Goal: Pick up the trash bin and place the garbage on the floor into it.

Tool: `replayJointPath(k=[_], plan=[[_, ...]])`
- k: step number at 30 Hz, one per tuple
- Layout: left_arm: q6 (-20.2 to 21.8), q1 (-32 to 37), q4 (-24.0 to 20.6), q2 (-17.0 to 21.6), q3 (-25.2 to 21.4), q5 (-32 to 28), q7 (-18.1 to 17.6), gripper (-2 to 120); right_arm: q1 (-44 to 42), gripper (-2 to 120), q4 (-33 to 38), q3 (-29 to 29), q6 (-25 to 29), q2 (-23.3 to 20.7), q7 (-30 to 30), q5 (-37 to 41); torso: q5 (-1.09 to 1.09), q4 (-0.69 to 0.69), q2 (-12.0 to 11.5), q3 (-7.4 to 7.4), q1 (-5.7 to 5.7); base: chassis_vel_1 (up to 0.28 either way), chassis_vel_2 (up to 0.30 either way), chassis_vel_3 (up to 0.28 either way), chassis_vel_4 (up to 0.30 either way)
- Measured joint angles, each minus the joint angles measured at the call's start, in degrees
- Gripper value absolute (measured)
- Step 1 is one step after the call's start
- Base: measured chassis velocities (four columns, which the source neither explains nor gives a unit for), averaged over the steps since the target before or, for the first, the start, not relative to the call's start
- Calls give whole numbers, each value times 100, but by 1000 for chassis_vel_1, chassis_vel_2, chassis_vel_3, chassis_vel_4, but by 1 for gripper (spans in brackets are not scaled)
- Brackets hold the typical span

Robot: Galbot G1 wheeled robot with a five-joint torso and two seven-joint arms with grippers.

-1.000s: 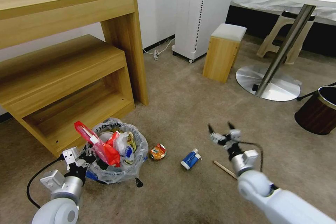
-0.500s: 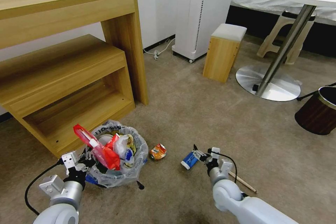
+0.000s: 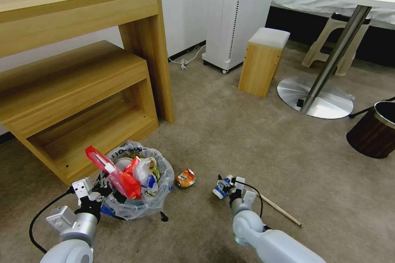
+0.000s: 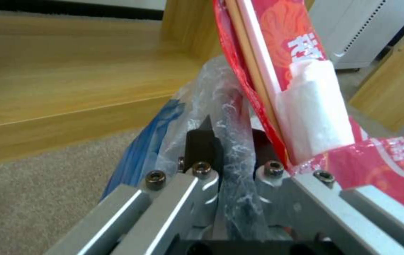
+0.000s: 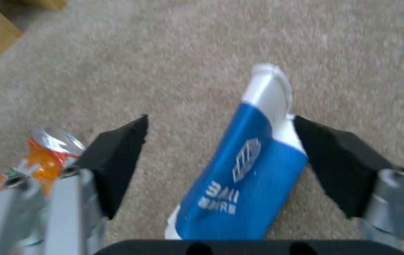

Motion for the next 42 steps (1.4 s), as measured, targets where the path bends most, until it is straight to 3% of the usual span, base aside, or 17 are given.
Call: replayJointPath(k=[6, 10, 19, 21, 26, 33, 39, 42], plan=[[0, -38, 27, 2, 28, 3, -7, 3, -10, 59, -186, 1, 26, 121, -46, -17, 0, 0, 0, 0, 0, 0, 0, 0, 0], [0, -66, 55, 21, 43, -3, -13, 3, -76, 39, -262, 7, 52, 159, -70, -110, 0, 0, 1, 0, 0, 0, 0, 0, 0], [0, -69, 43, 35, 69, -19, -16, 3, -132, 12, -382, 29, 86, 126, -114, -223, 1, 1, 0, 0, 0, 0, 0, 0, 0], [0, -73, 43, 21, 89, -17, -16, 3, -191, 0, -368, 70, 114, 67, -154, -285, 1, 1, 0, 0, 0, 0, 0, 0, 0], [0, -75, 48, 9, 91, -5, -15, 3, -350, 0, -101, 170, 319, -261, -438, -491, 2, -1, 0, 0, 0, 0, 0, 0, 0], [-9, -46, 95, 36, 29, 6, -11, 3, -420, 0, 1063, 344, 953, -1142, -1242, -1012, -1, 0, 0, 0, 0, 0, 0, 0, 0], [-12, -46, 82, 7, 37, 15, -9, 3, -262, 0, 1808, 370, 1113, -1503, -1455, -1132, 0, 0, 0, 0, 0, 0, 0, 0, 0], [-12, -6, 6, -35, 95, 84, 3, 3, 168, 0, 2850, 247, 1163, -1931, -1737, -1082, 0, 0, 0, 0, 0, 0, 0, 0, 0]])
